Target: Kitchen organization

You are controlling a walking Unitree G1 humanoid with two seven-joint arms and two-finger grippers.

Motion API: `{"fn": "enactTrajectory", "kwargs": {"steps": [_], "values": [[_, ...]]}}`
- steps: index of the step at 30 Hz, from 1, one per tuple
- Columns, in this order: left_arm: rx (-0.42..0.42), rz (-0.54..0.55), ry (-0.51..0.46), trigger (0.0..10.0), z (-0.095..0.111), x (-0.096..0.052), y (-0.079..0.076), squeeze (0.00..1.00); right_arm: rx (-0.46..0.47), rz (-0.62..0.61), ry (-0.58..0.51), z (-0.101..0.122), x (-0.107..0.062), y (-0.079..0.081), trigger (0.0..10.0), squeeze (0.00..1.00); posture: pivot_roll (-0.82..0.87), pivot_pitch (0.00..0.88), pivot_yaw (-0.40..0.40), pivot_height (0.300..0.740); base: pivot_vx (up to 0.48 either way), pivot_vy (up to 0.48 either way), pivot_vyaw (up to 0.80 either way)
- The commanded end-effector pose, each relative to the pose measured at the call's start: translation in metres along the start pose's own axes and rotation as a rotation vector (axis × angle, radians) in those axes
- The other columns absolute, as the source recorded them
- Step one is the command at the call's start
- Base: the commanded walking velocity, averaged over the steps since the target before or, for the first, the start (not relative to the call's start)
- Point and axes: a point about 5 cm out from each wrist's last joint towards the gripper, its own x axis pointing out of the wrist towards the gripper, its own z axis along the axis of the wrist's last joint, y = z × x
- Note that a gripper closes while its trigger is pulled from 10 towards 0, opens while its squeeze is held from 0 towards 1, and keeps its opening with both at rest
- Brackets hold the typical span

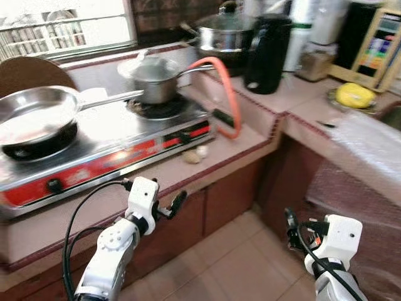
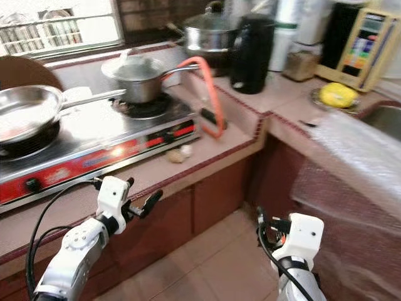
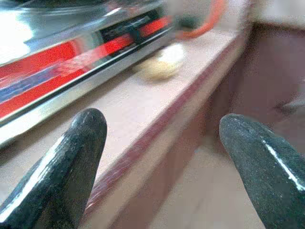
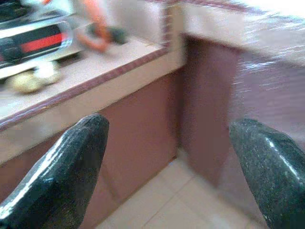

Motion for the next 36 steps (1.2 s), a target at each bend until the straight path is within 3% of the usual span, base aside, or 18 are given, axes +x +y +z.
{"fn": "enactTrajectory", "kwargs": {"steps": [1,10,36], "values": [[0.008,-0.012,-0.014,10.0,0.005,0.002,-0.001,0.0,-0.01,0.001,-0.011,0.002,0.0,-0.001,10.0,0.0,0.07,0.0,0.013,0.74,0.0,0.364,0.0],[0.01,-0.072,-0.038,10.0,0.005,0.001,-0.01,0.0,-0.027,0.013,-0.009,0.003,0.003,-0.001,10.0,0.0,0.07,0.0,-0.001,0.74,0.0,0.037,-0.04],[-0.054,-0.131,-0.033,10.0,0.003,-0.002,-0.018,0.0,-0.03,0.019,-0.006,0.004,0.004,-0.002,10.0,0.0,0.07,0.0,-0.01,0.74,0.0,0.0,-0.7]]}}
